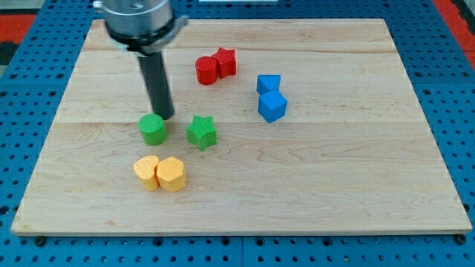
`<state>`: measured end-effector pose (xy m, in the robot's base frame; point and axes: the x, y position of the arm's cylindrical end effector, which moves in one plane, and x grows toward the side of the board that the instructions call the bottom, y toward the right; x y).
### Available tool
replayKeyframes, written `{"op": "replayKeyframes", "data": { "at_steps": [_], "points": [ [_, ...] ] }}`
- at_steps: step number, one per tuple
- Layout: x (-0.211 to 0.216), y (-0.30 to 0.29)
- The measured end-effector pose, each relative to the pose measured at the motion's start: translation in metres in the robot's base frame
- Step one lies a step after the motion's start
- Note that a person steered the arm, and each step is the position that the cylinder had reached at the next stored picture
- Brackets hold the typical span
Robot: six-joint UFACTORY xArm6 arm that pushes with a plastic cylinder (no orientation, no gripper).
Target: Move the green circle into the green star
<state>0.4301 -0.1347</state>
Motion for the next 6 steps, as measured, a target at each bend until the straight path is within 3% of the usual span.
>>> {"op": "replayKeyframes", "data": {
  "at_steps": [1, 2, 3, 6],
  "points": [
    [-0.005, -0.044],
    [0.01, -0.053],
    [0.029, -0.028],
    [0.024, 0.011]
  ]
}}
